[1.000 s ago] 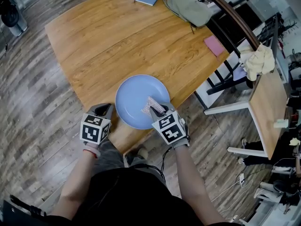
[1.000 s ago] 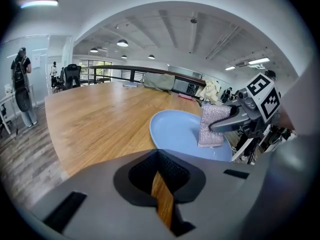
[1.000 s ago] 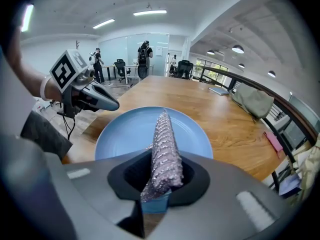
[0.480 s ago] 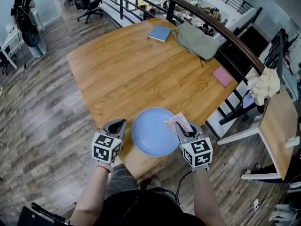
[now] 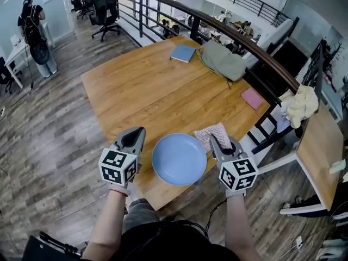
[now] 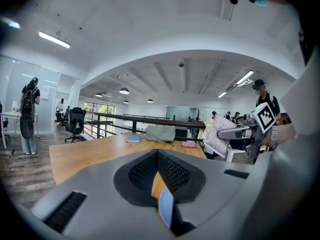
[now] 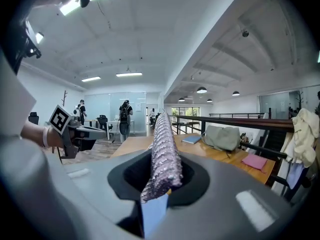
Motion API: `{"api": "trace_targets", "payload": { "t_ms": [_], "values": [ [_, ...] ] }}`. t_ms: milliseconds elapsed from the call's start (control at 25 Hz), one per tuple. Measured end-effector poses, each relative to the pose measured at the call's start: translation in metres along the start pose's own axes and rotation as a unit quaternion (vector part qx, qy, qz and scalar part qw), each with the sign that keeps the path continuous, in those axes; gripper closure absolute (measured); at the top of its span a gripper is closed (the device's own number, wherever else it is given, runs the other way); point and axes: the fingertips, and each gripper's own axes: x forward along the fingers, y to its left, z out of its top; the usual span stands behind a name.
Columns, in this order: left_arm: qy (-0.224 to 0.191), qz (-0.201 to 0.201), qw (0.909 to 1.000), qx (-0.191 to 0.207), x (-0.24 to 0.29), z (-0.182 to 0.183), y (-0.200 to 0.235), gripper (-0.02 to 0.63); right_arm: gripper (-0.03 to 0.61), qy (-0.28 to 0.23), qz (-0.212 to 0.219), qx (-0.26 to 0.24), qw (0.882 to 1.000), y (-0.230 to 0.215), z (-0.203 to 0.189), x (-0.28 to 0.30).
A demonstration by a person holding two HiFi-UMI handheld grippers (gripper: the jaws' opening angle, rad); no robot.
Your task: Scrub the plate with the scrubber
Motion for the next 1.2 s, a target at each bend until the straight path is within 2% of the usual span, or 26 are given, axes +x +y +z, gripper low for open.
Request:
{"api": "trace_targets", "payload": {
  "t_ms": [240,480,800,1200],
  "values": [
    [-0.034,0.0,0.9993,-0.015,-0.012,0.033,-0.003,0.617,0.508,-0.031,0.001,0.005,1.0,0.001,0.03,-0.009],
    [-0.06,0.0,0.9981,-0.016,-0.027,0.05,-0.012,0.617,0.508,-0.071,0.009,0.002,0.997,0.008,0.053,-0.024],
    [-0.083,0.0,0.9965,-0.014,-0.045,0.062,-0.024,0.617,0.508,-0.094,0.01,-0.006,0.996,0.018,0.067,-0.043],
    [-0.092,0.007,0.9953,-0.028,-0.066,0.057,-0.04,0.617,0.508,-0.113,0.019,0.007,0.993,0.024,0.071,-0.061]
  ]
}}
